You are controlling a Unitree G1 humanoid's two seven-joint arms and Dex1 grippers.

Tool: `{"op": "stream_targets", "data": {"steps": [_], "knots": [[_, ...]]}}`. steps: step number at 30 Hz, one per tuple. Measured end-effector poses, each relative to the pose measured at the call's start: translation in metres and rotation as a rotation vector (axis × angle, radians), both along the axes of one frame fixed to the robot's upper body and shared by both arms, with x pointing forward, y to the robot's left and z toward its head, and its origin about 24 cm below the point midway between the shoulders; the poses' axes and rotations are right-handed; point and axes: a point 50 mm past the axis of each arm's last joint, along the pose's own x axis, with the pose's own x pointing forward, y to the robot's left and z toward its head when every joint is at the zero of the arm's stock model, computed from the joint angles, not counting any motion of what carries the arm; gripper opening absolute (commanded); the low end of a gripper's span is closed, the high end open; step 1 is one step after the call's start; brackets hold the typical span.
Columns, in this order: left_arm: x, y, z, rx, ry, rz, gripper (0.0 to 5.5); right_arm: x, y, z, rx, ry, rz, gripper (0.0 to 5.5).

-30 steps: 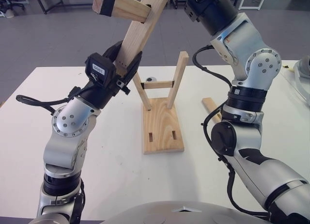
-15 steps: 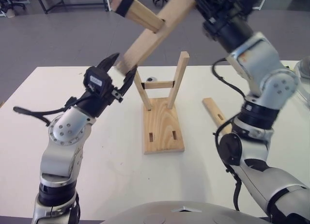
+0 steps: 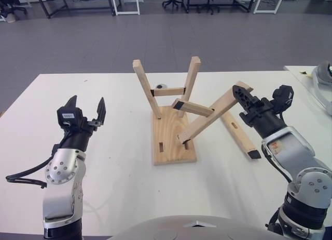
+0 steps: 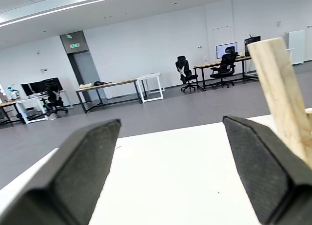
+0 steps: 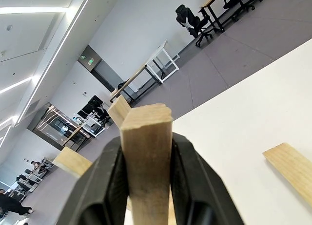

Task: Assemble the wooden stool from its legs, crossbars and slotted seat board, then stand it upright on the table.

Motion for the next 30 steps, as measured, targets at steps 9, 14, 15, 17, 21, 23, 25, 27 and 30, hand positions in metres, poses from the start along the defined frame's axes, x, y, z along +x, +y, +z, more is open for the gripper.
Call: {"op": "stream_targets", "data": {"steps": [9,14,15,17,21,23,25,27,30], "knots": [[0.001,0.0,0.001,0.022,0.001,0.011,3.86,-0.007,-0.004,-0.015,-0.131,-0.013,-0.04,1.04],[0.001,0.0,0.001,0.046,0.005,0.011,3.86,-0.011,0.002,-0.01,-0.2,-0.026,-0.056,1.04],[0.001,0.0,0.001,0.057,0.006,0.014,3.86,-0.013,0.005,-0.008,-0.234,-0.035,-0.055,1.04],[0.001,0.0,0.001,0.068,0.006,0.018,3.86,-0.015,0.01,-0.005,-0.289,-0.054,-0.05,1.05],[0.002,0.0,0.005,0.096,-0.004,0.015,3.86,-0.014,0.018,0.005,-0.537,-0.13,-0.088,1.05],[0.003,-0.002,0.007,0.098,-0.014,0.01,3.86,-0.012,0.018,0.007,-0.628,-0.139,-0.125,1.05],[0.003,-0.003,0.008,0.112,-0.018,0.01,3.86,-0.008,0.014,0.004,-0.686,-0.115,-0.176,1.05],[0.004,-0.005,0.008,0.114,-0.018,0.003,3.86,-0.006,0.013,0.002,-0.699,-0.111,-0.183,1.05],[0.004,-0.005,0.008,0.118,-0.018,0.005,3.86,-0.005,0.011,-0.001,-0.713,-0.117,-0.153,1.05]]}}
